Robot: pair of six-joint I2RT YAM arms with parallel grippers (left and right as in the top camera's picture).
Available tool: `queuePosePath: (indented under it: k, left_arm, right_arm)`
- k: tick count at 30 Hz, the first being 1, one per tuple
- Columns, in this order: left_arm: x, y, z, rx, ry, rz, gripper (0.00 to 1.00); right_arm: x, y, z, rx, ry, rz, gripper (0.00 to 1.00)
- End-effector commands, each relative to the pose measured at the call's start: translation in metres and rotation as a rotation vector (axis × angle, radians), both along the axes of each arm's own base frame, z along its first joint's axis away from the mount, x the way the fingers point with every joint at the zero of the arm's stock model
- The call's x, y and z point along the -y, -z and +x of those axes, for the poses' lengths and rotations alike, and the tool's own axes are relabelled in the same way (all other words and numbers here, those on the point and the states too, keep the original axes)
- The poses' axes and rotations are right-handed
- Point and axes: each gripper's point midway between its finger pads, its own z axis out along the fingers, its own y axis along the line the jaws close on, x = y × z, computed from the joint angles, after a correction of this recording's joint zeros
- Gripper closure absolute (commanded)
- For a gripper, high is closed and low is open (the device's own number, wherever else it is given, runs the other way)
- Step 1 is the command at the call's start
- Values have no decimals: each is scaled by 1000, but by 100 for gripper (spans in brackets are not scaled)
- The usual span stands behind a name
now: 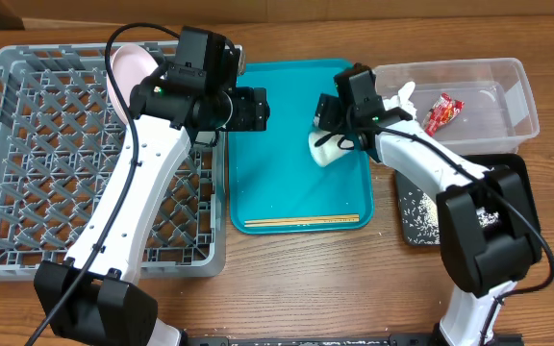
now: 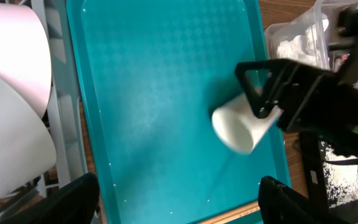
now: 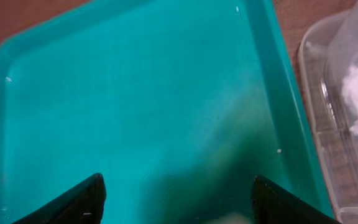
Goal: Sort waste into correct bins and load items into the dishwasher
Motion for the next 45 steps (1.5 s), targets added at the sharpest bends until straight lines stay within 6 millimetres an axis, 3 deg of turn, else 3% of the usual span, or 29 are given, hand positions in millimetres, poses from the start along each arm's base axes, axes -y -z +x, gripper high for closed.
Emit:
queuePosePath:
  k: [1,5,9,14,19,20,23,28,35,45]
  left_arm:
    - [1,-6,5,28,9,11,16]
    - [1,-6,5,28,9,12,16]
    - [1,-7,6,31,9,11,16]
    - [1,-7,5,31,10,11,16]
    - [-6,-6,8,40,-13,44,15]
    - [-7,-5,9,42,-19,52,14]
    - [-16,-4,11,36,-60,61,7]
    - [-43,-1,13,-2,-150,49,3]
    - [-87,3,14,-51,-281,20,1]
    - [-122,7,9,-93,-361,23,1]
  right_arm:
    - [-1,6,-3,-22,-22,-25,24]
    - [-6,22,-40,-198,-79,-10,25]
    - [-10,9,-57,-277,-144,-2,27]
    - [-11,-45,-63,-296,-188,-13,27]
    - [-3,-105,-85,-367,-189,-39,30]
    - [-4,-106,-91,-384,-202,-49,32]
    - [-3,-94,-115,-464,-230,-131,43]
    - [6,-81,-155,-553,-208,-362,44]
    - [-4,-74,-166,-468,-142,-601,32]
    - [0,1,-187,-655,-142,-867,32]
